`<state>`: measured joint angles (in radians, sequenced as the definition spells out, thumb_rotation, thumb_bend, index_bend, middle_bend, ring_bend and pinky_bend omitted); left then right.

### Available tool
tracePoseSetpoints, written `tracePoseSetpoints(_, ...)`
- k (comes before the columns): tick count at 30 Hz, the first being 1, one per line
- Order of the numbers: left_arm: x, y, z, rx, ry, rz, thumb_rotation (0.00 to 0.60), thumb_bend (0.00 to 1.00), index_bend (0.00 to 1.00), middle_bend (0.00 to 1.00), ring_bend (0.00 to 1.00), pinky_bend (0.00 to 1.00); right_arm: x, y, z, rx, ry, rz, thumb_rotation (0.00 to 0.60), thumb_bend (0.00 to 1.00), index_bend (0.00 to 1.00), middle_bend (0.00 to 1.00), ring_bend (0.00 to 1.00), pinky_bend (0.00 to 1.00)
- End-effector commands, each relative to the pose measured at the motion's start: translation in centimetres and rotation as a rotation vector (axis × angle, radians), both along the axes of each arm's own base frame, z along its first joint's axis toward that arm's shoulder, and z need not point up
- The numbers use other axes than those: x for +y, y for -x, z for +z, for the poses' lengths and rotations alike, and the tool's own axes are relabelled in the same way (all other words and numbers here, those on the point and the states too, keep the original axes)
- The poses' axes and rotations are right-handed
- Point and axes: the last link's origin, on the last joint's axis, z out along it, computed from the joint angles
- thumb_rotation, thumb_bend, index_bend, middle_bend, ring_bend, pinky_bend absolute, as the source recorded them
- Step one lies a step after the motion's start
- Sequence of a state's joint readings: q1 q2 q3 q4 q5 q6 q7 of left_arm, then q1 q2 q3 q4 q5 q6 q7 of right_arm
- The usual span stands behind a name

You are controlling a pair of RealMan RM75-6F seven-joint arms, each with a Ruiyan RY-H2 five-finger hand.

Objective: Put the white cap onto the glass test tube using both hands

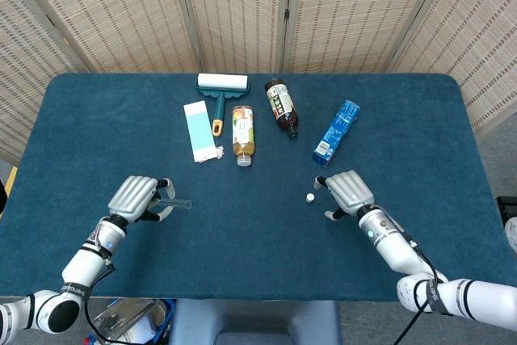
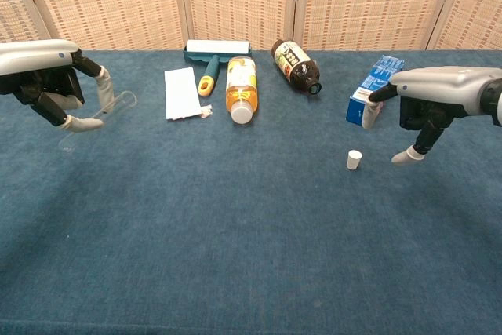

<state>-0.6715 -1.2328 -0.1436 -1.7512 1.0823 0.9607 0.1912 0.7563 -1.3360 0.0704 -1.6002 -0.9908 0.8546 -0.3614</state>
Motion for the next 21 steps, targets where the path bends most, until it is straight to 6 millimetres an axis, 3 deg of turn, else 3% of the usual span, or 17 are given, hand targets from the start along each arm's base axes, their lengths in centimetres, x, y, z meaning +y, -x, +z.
tracePoseSetpoints(1, 0.0, 0.1, -0.1, 0.003, 0.004, 0.003, 0.600, 0.40, 0.72, 1.00, 1.00, 1.00, -0.3, 0.1, -0.7, 0.011, -0.011, -0.008, 0.600, 0.20, 0.36, 1.00, 1.00, 1.00)
tracePoseSetpoints(21, 0.1, 0.5, -0.6, 0.006, 0.017, 0.011, 0.600, 0.40, 0.72, 1.00, 1.00, 1.00, -2.0, 0.1, -3.7, 0.029, -0.035, -0.042, 0.600, 0.30, 0.40, 1.00, 1.00, 1.00)
